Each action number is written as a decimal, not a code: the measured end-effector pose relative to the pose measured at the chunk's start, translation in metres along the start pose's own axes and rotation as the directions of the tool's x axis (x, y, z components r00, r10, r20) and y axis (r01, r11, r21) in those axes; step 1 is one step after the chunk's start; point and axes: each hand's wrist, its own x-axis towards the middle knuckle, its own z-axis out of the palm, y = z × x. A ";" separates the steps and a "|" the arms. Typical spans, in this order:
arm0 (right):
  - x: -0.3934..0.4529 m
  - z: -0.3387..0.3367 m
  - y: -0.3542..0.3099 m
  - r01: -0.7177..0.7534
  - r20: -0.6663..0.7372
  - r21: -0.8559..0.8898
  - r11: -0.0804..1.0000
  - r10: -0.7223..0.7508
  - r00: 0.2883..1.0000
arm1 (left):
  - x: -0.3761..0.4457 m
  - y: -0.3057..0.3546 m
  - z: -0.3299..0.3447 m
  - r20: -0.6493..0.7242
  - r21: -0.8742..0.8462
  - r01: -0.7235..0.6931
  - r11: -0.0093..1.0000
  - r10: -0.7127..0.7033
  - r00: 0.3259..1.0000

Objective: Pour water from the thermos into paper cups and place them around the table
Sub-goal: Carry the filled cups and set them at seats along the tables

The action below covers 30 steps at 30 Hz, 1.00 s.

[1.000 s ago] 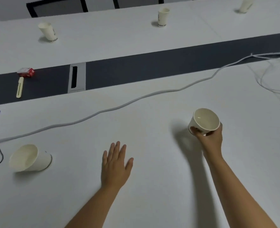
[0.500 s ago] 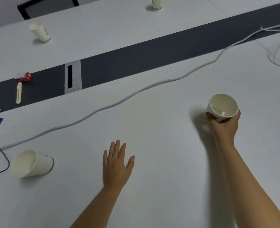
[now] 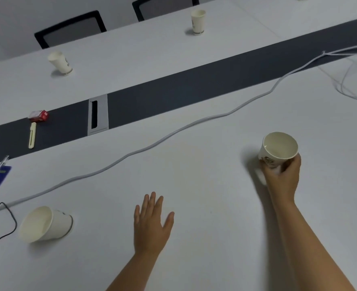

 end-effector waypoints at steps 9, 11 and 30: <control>-0.072 -0.008 0.004 -0.128 -0.085 -0.172 0.977 0.115 0.990 | -0.024 -0.008 0.003 -0.040 -0.203 -0.108 0.973 0.102 0.994; -0.095 -0.005 -0.007 -0.148 -0.069 -0.158 0.976 0.138 0.988 | -0.041 -0.013 -0.006 -0.083 -0.292 -0.106 0.951 0.085 0.993; -0.524 -0.161 -0.053 -0.132 -0.207 0.058 0.990 0.142 0.968 | -0.286 -0.040 -0.058 0.159 -0.818 -0.359 0.450 0.777 0.610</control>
